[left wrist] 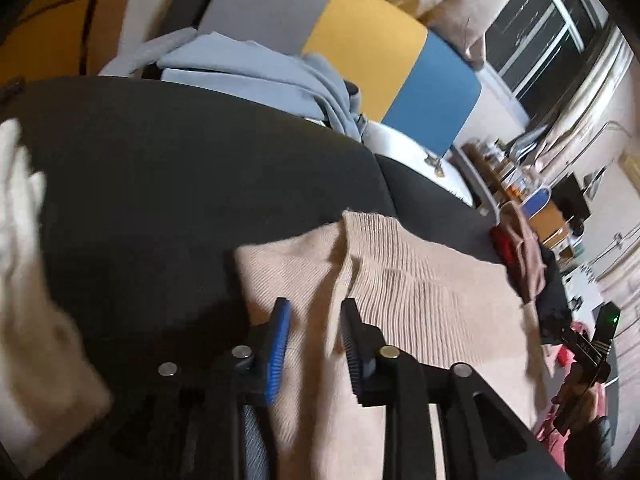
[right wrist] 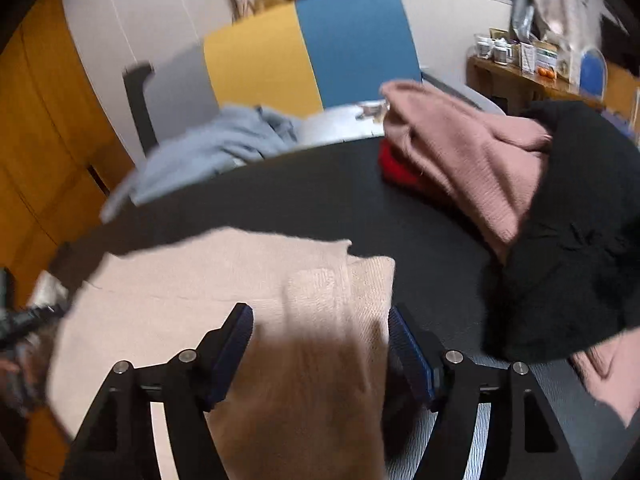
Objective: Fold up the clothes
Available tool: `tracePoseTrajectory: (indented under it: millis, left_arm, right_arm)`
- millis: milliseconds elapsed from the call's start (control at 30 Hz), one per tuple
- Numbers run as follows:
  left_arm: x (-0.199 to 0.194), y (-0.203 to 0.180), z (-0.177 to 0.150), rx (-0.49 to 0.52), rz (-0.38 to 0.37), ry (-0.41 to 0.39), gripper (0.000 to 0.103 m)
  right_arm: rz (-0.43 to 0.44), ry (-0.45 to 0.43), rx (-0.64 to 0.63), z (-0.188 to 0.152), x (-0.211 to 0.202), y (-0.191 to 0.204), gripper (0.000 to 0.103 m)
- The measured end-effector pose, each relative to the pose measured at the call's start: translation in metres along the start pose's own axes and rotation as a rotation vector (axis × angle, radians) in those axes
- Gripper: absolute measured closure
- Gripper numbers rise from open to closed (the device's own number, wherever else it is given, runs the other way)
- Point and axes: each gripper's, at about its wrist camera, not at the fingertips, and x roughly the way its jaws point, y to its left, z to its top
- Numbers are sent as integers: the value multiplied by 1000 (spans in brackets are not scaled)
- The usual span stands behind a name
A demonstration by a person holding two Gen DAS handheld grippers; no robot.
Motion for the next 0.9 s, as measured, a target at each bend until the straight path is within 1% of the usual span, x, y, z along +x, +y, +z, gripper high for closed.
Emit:
tracePoseTrajectory:
  millis: [33,100,133,200,333,400,500,533,567,600,633,700,767,800,833,867,900]
  left_arm:
    - [-8,4,-4,-3,-13,-3,74]
    - [-19,6,-22,14,-60,28,70]
    - [-23,7,-29,24,-76,44,69]
    - [-25,1,-43,45,-107,79,69]
    - [-32,-3,-72,59,-128,147,69]
    - [-38,2,-84,39,-146,154,69]
    - [-47,10,-103,10,-174,164,70]
    - [-50,9,-107,12,-195,159,70]
    - [-54,8,-112,20,-219,152,70]
    - [-51,4,-111,27,-232,152,70]
    - [-50,1,-114,39,-241,154,70]
    - [-41,-6,-118,63,-234,161,70]
    - [-41,-4,-121,67,-242,172,70]
    - [-43,-2,-122,67,-245,176,71]
    - [-44,-1,-124,68,-248,180,71]
    - [-44,-2,-124,79,-246,186,81]
    - [-43,-3,-125,108,-209,194,100]
  right_arm:
    - [27,-11,14,-3,-9,0,28]
    - [81,-31,38,-11,-27,0,28]
    - [111,-28,34,-19,-33,5,26]
    - [130,-6,22,-36,-34,20,23]
    - [172,48,1,-60,-24,45,23]
    - [196,56,-12,-66,-19,58,23]
    - [259,69,-51,-68,-12,83,22]
    - [277,76,-73,-68,-9,93,19]
    - [294,88,-95,-70,-6,103,19]
    - [308,100,-117,-72,-4,113,19]
    - [318,107,-140,-76,-1,124,18]
    - [348,126,-179,-77,7,142,18]
    - [373,141,-225,-77,16,164,15]
    - [382,149,-247,-78,20,172,11]
    - [383,162,-272,-80,26,182,5]
    - [380,175,-293,-82,31,191,3]
    - [359,191,-296,-85,37,196,3]
